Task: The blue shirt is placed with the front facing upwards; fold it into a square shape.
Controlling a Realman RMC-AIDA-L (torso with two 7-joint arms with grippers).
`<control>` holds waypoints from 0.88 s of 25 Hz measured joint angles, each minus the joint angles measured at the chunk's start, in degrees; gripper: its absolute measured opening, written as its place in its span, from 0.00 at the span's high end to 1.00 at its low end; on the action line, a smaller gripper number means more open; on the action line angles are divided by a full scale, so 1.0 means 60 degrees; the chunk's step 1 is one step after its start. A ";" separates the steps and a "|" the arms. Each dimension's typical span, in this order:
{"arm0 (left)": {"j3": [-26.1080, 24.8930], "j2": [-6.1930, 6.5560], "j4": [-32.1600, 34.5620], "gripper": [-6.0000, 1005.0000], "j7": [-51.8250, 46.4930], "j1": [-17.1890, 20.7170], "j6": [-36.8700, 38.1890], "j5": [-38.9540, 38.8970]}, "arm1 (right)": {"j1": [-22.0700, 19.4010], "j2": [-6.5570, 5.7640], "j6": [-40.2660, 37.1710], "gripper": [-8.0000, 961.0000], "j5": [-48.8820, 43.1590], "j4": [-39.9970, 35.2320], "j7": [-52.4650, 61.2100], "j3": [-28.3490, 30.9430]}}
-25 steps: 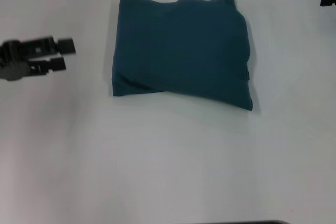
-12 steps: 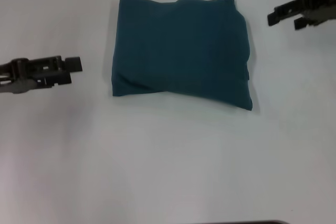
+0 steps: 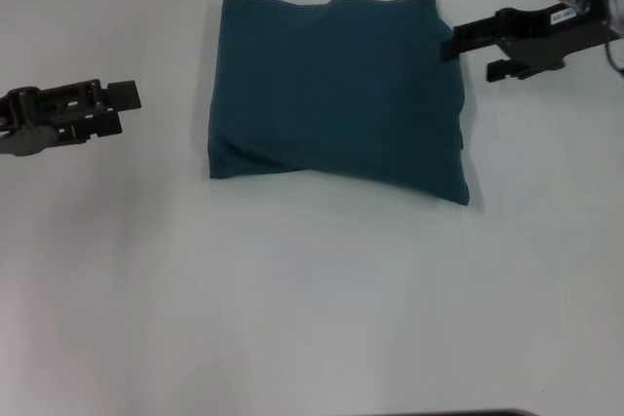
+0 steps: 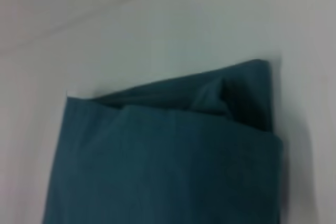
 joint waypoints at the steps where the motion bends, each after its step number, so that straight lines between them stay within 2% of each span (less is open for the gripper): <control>1: 0.0001 -0.0008 0.0001 0.07 0.0014 -0.0007 -0.0029 -0.0003 | -0.0023 0.0018 0.0120 0.05 0.0110 0.0089 -0.0005 0.0003; 8: 0.0000 -0.0061 0.0010 0.07 0.0035 -0.0087 -0.0156 -0.0089 | -0.0177 0.0091 0.0846 0.05 0.0302 0.0507 0.0001 0.0011; 16: 0.0056 -0.0171 0.0012 0.07 0.0037 -0.0305 -0.0211 -0.0089 | -0.0454 0.0311 0.1553 0.05 0.1038 0.0651 -0.0230 0.0051; 22: 0.0009 -0.0184 0.0012 0.07 0.0037 -0.0342 -0.0211 -0.0089 | -0.0431 0.0272 0.1834 0.05 0.1086 0.1115 -0.0174 0.0089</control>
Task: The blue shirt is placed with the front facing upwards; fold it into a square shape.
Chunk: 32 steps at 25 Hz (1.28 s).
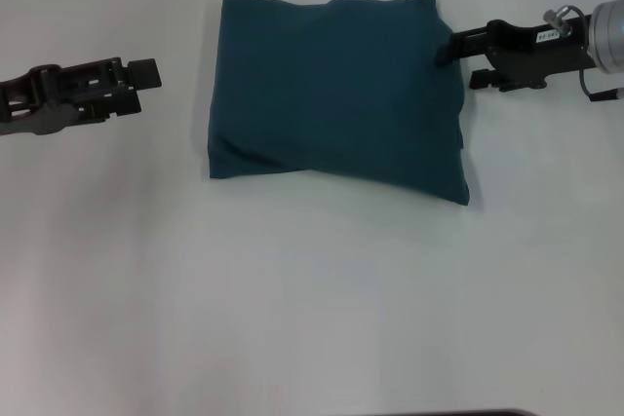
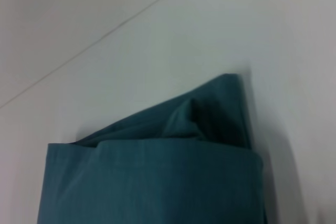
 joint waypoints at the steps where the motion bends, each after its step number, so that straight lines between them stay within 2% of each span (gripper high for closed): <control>1: -0.0004 0.0002 0.0000 0.07 0.0000 0.0000 0.0000 0.0001 | -0.0015 -0.0009 0.0017 0.05 0.0035 0.0019 0.0001 0.0016; 2: -0.0005 0.0004 0.0000 0.07 0.0000 -0.0002 0.0001 0.0001 | -0.0028 -0.0013 0.0040 0.05 0.0060 0.0019 0.0002 0.0031; 8: 0.0041 -0.0004 0.0000 0.07 -0.0030 -0.0007 0.0007 0.0001 | -0.0035 -0.0028 0.0120 0.26 0.0080 -0.0012 0.0007 0.0104; 10: 0.0041 -0.0004 -0.0001 0.07 -0.0043 -0.0007 0.0008 0.0001 | -0.0030 -0.0030 0.0122 0.48 0.0079 -0.0015 0.0009 0.0106; 16: 0.0002 -0.0001 0.0000 0.07 -0.0035 -0.0007 0.0010 0.0001 | 0.0003 0.0006 0.0306 0.74 0.0079 0.0099 0.0010 0.0114; 21: -0.0005 0.0001 -0.0001 0.07 -0.0022 -0.0008 0.0009 0.0001 | 0.0017 0.0018 0.0380 0.86 0.0079 0.0110 0.0015 0.0115; 32: -0.0026 -0.0036 -0.0001 0.07 -0.0020 -0.0016 0.0009 0.0002 | -0.0131 -0.0151 -0.0093 0.86 0.0453 0.0023 -0.0589 0.0159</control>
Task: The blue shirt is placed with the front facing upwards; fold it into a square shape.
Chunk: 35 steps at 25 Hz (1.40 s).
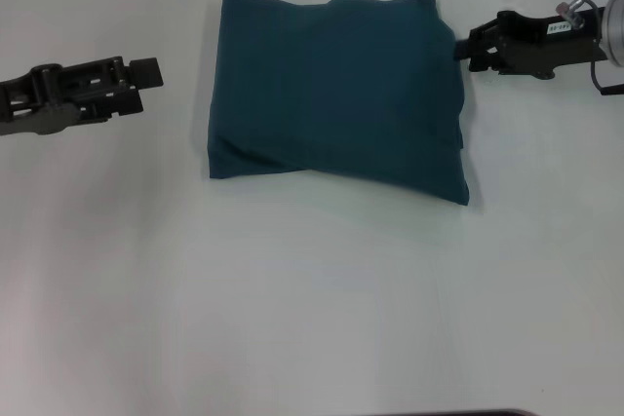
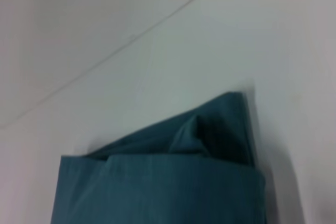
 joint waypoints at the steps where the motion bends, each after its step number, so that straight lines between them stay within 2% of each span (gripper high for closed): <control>1: -0.0001 -0.0003 0.0000 0.07 0.0002 -0.0005 0.0000 0.0000 | -0.0018 0.0015 0.0071 0.84 0.0072 0.0021 -0.0012 0.0000; 5: 0.0001 -0.0016 0.0000 0.07 0.0002 -0.0030 0.0000 0.0000 | 0.0006 0.0084 0.0300 0.75 0.0112 0.0091 -0.0021 -0.0040; 11: -0.0024 -0.0021 0.0000 0.07 -0.0001 -0.0007 -0.0038 0.0000 | 0.0028 0.0128 0.0515 0.48 0.0085 0.0103 0.0029 -0.0098; 14: -0.0027 -0.0022 0.0009 0.07 0.0009 0.0012 -0.0083 0.0000 | -0.0014 0.0188 0.0727 0.30 0.0104 0.0139 0.0044 -0.0048; 24: -0.0027 -0.0031 0.0031 0.07 -0.0005 -0.0006 -0.0088 0.0000 | 0.0101 0.0381 0.1412 0.31 0.0140 0.0554 0.0051 -0.0044; 35: -0.0016 -0.0036 0.0031 0.07 -0.0003 -0.0016 -0.0101 0.0000 | 0.0097 0.0416 0.1556 0.32 0.0502 0.0543 0.0102 -0.0031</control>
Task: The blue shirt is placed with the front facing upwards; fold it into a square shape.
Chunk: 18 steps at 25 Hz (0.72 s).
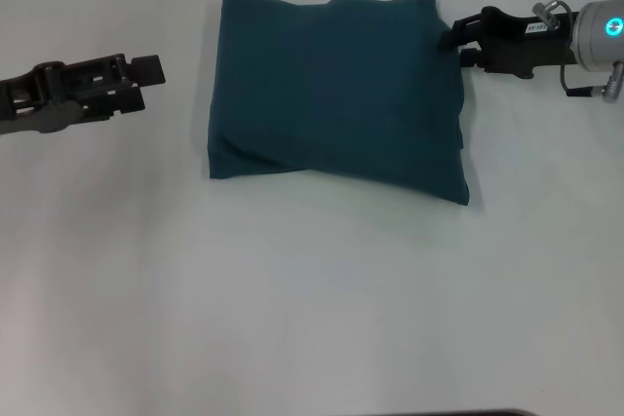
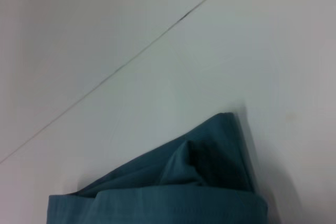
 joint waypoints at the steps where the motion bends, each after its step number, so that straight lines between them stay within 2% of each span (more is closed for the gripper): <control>1: 0.0016 0.0000 0.0006 0.07 0.0000 -0.0002 -0.0014 0.0000 | 0.0000 0.0000 0.0012 0.36 0.0004 -0.0001 0.0002 0.0001; 6: 0.0018 0.0000 0.0080 0.07 0.0013 -0.0025 -0.0052 0.0000 | -0.0001 -0.0015 0.0097 0.55 0.0015 0.0045 0.0004 0.0001; 9: 0.0002 0.0000 0.0086 0.07 0.0018 -0.0032 -0.0066 0.0000 | 0.0000 -0.0014 0.0122 0.80 0.0018 0.0063 0.0004 0.0000; 14: 0.0004 0.0000 0.0087 0.07 0.0014 -0.0034 -0.0042 0.0000 | -0.0001 -0.0006 0.0120 0.93 0.0058 0.0054 0.0004 0.0001; 18: 0.0003 0.0002 0.0087 0.07 0.0003 -0.0034 -0.0011 0.0000 | -0.0027 0.0003 0.0006 0.93 0.0115 -0.0115 -0.0007 0.0001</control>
